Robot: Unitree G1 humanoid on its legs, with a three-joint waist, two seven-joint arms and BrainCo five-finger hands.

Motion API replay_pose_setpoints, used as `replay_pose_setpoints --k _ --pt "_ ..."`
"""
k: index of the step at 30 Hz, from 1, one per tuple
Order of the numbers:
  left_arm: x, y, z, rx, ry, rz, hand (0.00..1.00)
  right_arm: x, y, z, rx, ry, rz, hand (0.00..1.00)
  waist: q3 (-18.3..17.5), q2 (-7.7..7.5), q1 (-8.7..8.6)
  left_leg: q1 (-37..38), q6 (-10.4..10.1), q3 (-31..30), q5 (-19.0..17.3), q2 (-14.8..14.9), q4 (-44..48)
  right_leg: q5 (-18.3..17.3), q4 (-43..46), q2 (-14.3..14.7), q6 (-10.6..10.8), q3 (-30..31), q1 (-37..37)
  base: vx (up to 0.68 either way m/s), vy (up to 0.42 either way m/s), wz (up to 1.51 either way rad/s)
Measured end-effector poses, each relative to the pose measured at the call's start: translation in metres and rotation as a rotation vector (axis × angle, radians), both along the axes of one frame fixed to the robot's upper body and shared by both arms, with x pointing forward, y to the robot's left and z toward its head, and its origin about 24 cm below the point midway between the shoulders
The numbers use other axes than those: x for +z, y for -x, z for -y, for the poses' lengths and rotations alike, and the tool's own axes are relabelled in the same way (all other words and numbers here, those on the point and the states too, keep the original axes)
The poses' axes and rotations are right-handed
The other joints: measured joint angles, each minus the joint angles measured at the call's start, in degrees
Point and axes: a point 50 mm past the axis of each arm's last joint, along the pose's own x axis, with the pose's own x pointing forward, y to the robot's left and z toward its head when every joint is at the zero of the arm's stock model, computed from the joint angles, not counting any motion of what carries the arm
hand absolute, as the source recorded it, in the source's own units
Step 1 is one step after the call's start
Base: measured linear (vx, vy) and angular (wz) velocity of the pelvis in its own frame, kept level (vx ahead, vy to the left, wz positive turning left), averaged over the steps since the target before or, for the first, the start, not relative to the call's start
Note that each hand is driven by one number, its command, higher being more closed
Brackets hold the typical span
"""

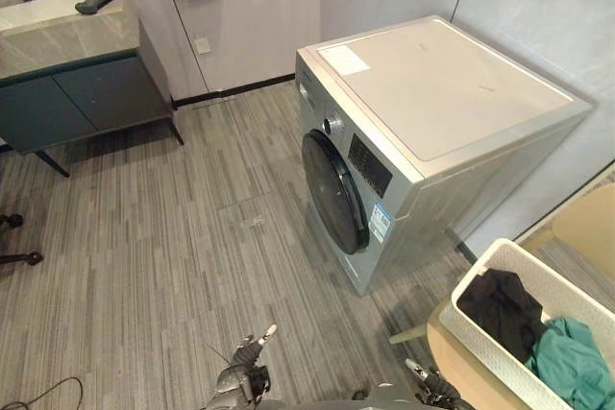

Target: Pick up the laundry basket with both hands and put the clothes into the washing machine.

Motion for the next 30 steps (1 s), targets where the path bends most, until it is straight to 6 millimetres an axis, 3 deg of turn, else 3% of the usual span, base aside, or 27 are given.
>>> replay_pose_setpoints --k 2,4,6,7,8,9,12,13,14,15,16,17,18,19,20,22,25,27,29,30 --pt "0.006 -0.010 0.000 -0.017 -0.006 0.045 0.00 0.001 0.000 0.002 -0.009 0.006 0.005 0.00 0.19 0.04 -0.08 -6.36 -0.91 0.02 -1.59 0.86 13.50 -0.03 -0.50 -0.01 -0.06 -0.36 1.10 0.21 -0.010 0.24" --pt "0.012 -0.019 0.003 -0.039 -0.008 0.096 0.00 0.002 0.001 0.005 -0.021 0.015 0.008 0.00 0.67 1.29 0.68 -12.60 -2.93 1.94 1.54 3.71 32.56 -0.33 -0.36 0.68 -0.58 0.53 5.38 0.19 0.042 -0.17" --pt "0.015 -0.022 0.002 -0.038 -0.016 0.118 0.00 0.005 -0.009 0.006 -0.008 0.029 0.041 0.00 0.60 1.37 0.92 -13.24 -1.97 5.34 6.86 4.99 38.30 -0.65 -0.30 -0.08 -0.67 2.75 7.41 0.16 0.063 -0.47" --pt "0.017 -0.025 -0.003 -0.031 -0.026 0.136 0.00 0.006 -0.015 0.002 -0.004 0.018 0.062 0.00 0.83 -0.04 1.00 -15.25 -0.44 7.55 8.91 5.26 42.17 -0.65 -1.68 -1.62 -0.70 4.62 7.92 0.17 0.083 -0.51" --pt "0.018 -0.027 -0.002 -0.029 -0.024 0.143 0.00 0.007 -0.019 -0.002 0.004 0.011 0.071 0.00 0.76 0.14 1.18 -16.46 0.96 8.65 7.36 6.04 43.21 -0.65 -2.49 -1.93 -0.71 5.58 7.98 0.20 0.106 -0.55" --pt "0.016 -0.024 0.000 -0.033 -0.015 0.134 0.00 0.009 -0.028 -0.002 0.006 0.011 0.087 0.00 0.93 0.42 1.34 -18.23 2.62 9.80 3.62 7.98 41.87 -0.64 -3.32 -2.85 -0.69 7.21 7.75 0.21 0.129 -0.59" --pt "0.007 -0.007 -0.004 -0.003 -0.021 0.065 0.00 0.009 -0.033 -0.004 0.006 0.010 0.084 0.00 1.23 -0.37 1.63 -16.35 2.61 9.53 2.97 12.04 23.75 -0.50 -1.90 -5.77 -0.43 10.24 7.84 0.20 0.178 -0.51" --pt "0.003 0.002 -0.007 0.010 -0.026 0.037 0.00 0.009 -0.033 -0.002 0.006 0.016 0.086 0.00 1.12 -0.33 1.64 -14.98 2.40 6.95 3.89 12.37 11.75 -0.63 -0.77 -7.24 1.89 10.83 7.88 0.30 0.407 -0.35" --pt "0.002 0.004 -0.011 0.006 -0.036 0.028 0.00 0.009 -0.033 0.003 0.012 0.030 0.079 0.00 0.75 -0.27 1.65 -14.69 2.11 4.12 7.52 11.98 4.37 -2.06 0.06 -8.94 5.15 11.65 7.86 0.25 0.362 -0.20" --pt "0.001 0.006 -0.011 0.005 -0.037 0.021 0.00 0.009 -0.032 0.005 0.014 0.034 0.075 0.00 0.66 -0.13 1.68 -14.79 2.10 3.74 8.96 11.90 3.58 -2.47 0.05 -9.30 5.84 11.88 7.94 0.22 0.383 -0.16" --pt "-0.001 0.010 -0.011 0.005 -0.035 -0.001 0.00 0.009 -0.030 0.013 0.018 0.052 0.065 0.00 -0.12 1.13 1.74 -15.22 2.85 3.16 12.90 11.81 3.05 -3.63 -0.10 -9.54 7.92 12.23 8.10 0.25 0.463 -0.17" --pt "-0.005 0.019 -0.016 0.006 -0.046 -0.036 0.00 0.009 -0.028 0.021 0.024 0.072 0.049 0.00 -1.37 2.30 1.22 -15.95 -5.10 3.65 10.47 11.54 5.98 -5.04 -0.70 -11.04 10.42 13.04 9.29 0.38 0.691 -0.01" --pt "-0.005 0.019 -0.024 0.002 -0.067 -0.046 0.00 0.007 -0.027 0.015 0.030 0.052 0.035 0.00 -1.31 -0.40 0.57 -16.49 -4.23 4.40 8.62 9.05 8.44 -4.28 -1.14 -13.92 11.88 13.68 10.15 0.36 0.633 0.01" --pt "-0.004 0.021 -0.038 0.005 -0.107 -0.055 0.00 0.005 -0.027 0.005 0.052 0.030 0.028 0.00 -2.15 -1.70 0.62 -16.50 -3.67 5.31 7.51 7.51 8.98 -0.17 -1.94 -15.23 13.57 15.24 9.54 0.28 0.482 0.05" --pt "-0.004 0.024 -0.044 0.008 -0.123 -0.065 0.00 0.005 -0.029 0.001 0.059 0.021 0.032 0.00 -2.33 -1.66 0.59 -16.47 -3.31 5.60 7.29 7.34 8.95 2.59 -2.77 -15.16 14.53 15.92 9.60 0.25 0.432 -0.13" --pt "-0.004 0.030 -0.055 -0.023 -0.168 -0.083 0.00 0.008 -0.037 -0.003 0.033 0.003 0.073 0.00 -2.88 -1.54 0.88 -14.31 -1.85 7.61 6.45 6.53 6.98 11.55 -3.47 -15.51 14.68 19.36 8.66 0.22 0.429 -0.21" --pt "-0.006 0.039 -0.058 -0.068 -0.189 -0.111 0.00 0.023 -0.060 0.000 0.070 0.053 0.195 0.00 -4.75 -1.62 1.63 -11.88 -0.67 11.47 6.87 4.16 2.91 19.02 -1.55 -17.52 14.81 23.15 4.36 0.11 0.286 -0.41" --pt "-0.006 0.038 -0.054 -0.106 -0.193 -0.110 0.00 0.041 -0.082 0.000 0.116 0.106 0.312 0.00 -4.90 -1.19 1.62 -11.10 0.28 13.25 7.14 3.57 1.24 23.03 0.48 -17.79 14.59 24.64 1.14 0.04 0.158 -0.45" --pt "-0.007 0.041 -0.053 -0.149 -0.209 -0.122 0.00 0.058 -0.100 -0.002 0.175 0.142 0.410 0.00 -4.71 -0.85 1.72 -8.92 1.16 14.75 7.70 3.83 -1.04 27.51 4.42 -17.09 12.11 24.59 -2.12 0.04 0.081 -0.49" --pt "-0.006 0.039 -0.052 -0.175 -0.218 -0.119 0.00 0.070 -0.112 -0.006 0.226 0.169 0.470 0.00 -3.80 0.60 1.32 -7.33 1.54 15.71 7.95 5.46 -2.26 24.33 8.36 -15.35 11.00 24.06 -4.17 0.03 -0.020 -0.40"
